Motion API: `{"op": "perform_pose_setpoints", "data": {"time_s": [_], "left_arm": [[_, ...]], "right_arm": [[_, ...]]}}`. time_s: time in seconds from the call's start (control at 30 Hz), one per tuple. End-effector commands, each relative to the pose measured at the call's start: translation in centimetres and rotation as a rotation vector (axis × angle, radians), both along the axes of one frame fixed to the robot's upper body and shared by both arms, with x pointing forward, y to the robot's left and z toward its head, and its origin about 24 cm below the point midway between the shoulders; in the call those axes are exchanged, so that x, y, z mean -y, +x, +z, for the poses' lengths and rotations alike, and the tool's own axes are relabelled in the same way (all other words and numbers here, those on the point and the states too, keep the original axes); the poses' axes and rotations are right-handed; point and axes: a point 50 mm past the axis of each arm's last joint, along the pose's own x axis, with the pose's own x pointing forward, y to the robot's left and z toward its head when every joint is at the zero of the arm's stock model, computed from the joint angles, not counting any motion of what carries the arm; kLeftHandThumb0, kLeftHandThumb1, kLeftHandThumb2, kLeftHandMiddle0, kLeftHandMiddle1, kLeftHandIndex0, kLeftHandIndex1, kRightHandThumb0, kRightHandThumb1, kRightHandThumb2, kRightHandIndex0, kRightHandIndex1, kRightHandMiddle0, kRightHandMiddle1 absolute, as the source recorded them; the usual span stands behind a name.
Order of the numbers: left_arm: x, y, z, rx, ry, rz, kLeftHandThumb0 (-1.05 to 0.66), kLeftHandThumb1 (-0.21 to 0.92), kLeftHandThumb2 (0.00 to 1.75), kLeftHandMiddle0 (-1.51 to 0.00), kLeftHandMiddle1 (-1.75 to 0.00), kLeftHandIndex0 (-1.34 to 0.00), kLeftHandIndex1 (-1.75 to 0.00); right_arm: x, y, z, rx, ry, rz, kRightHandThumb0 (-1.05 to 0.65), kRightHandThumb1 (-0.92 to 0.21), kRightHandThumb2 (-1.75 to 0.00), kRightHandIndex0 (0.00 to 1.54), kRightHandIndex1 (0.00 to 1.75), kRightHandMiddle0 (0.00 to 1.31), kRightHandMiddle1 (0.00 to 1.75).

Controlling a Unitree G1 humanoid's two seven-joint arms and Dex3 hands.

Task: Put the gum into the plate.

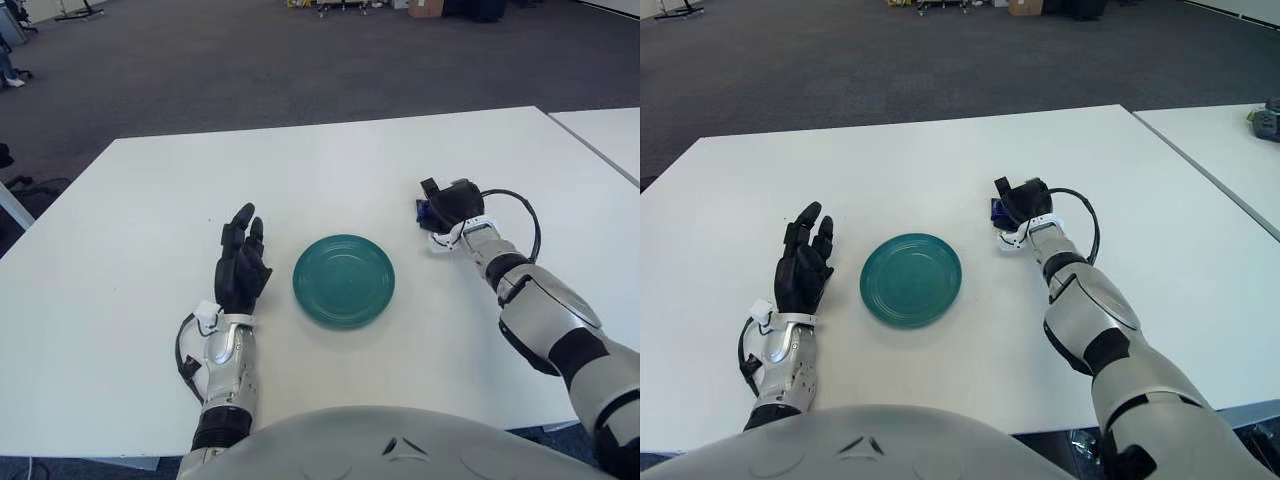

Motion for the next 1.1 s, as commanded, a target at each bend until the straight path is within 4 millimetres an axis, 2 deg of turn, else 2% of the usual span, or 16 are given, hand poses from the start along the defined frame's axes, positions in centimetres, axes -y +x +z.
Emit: {"op": "perform_pose_setpoints", "data": {"time_s": [0.0, 0.13, 0.3, 0.77, 1.07], "left_arm": [[2.7, -3.2, -3.1, -0.158, -0.177, 0.057, -0.87, 0.92, 0.88, -0.26, -0.01, 0.0, -0.77], [2.4, -3.5, -3.0, -0.158, -0.142, 0.08, -0.88, 0.92, 0.86, -0.27, -0.02, 0.0, -0.8], [2.2, -3.7, -2.9, -0.157, -0.119, 0.076, -0.88, 0.92, 0.86, -0.27, -0.01, 0.0, -0.81], [1.8, -3.8, -2.7, -0.157, -0.078, 0.094, -0.92, 0.92, 0.88, -0.28, -0.01, 0.0, -0.81], [1.7, -3.7, -2.8, -0.162, -0.105, 0.087, -0.92, 0.92, 0.88, -0.28, -0.01, 0.0, -0.8]], "right_arm": [[-0.7, -1.1, -1.4, -0.032, 0.113, -0.031, -0.47, -0.92, -0.73, 1.14, 1.75, 0.85, 1.75], [-0.9, -1.3, -1.4, 0.006, 0.237, -0.078, -0.46, -0.92, -0.7, 1.21, 1.75, 0.93, 1.75], [-1.1, -1.5, -1.5, 0.029, 0.297, -0.09, -0.47, -0.9, -0.67, 1.27, 1.75, 1.0, 1.75], [-0.3, -1.9, -1.5, 0.072, 0.44, -0.153, -0.48, -0.89, -0.65, 1.28, 1.75, 1.02, 1.75], [-0.3, -1.9, -1.4, 0.06, 0.459, -0.159, -0.48, -0.9, -0.65, 1.3, 1.75, 1.03, 1.75]]}}
